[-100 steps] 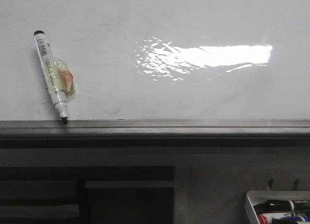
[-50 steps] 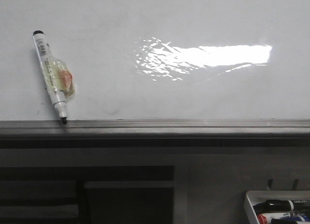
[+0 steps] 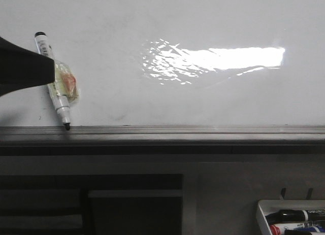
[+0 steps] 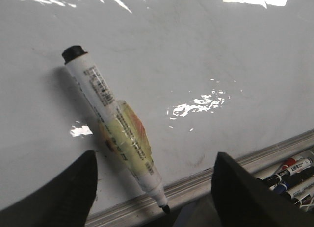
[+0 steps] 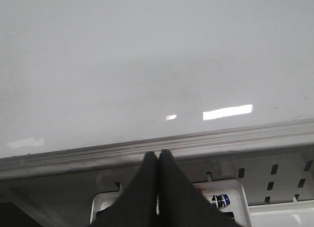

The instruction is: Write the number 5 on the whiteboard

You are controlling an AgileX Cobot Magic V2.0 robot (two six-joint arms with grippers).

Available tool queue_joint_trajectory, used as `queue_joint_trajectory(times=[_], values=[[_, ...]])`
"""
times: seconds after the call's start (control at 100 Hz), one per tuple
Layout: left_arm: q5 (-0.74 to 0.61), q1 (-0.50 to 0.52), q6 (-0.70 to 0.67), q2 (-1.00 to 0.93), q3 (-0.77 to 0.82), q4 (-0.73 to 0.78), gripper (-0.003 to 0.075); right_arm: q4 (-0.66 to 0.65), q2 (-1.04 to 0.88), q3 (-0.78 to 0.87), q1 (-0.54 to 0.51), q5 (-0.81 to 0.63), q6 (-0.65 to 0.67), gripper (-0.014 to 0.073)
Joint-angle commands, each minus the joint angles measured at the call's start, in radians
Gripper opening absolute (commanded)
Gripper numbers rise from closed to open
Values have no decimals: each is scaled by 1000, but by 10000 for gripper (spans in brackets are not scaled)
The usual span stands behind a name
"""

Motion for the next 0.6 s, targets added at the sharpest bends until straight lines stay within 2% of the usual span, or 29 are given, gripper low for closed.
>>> queue_joint_trajectory(times=[0.0, 0.13, 0.59], values=[[-148, -40, -14, 51, -29, -41, 459, 5, 17, -32, 0, -81, -11, -61], [-191, -70, -14, 115, -33, -121, 459, 5, 17, -32, 0, -82, -11, -61], [-213, -82, -14, 266, -88, -182, 459, 5, 19, -32, 0, -82, -11, -61]])
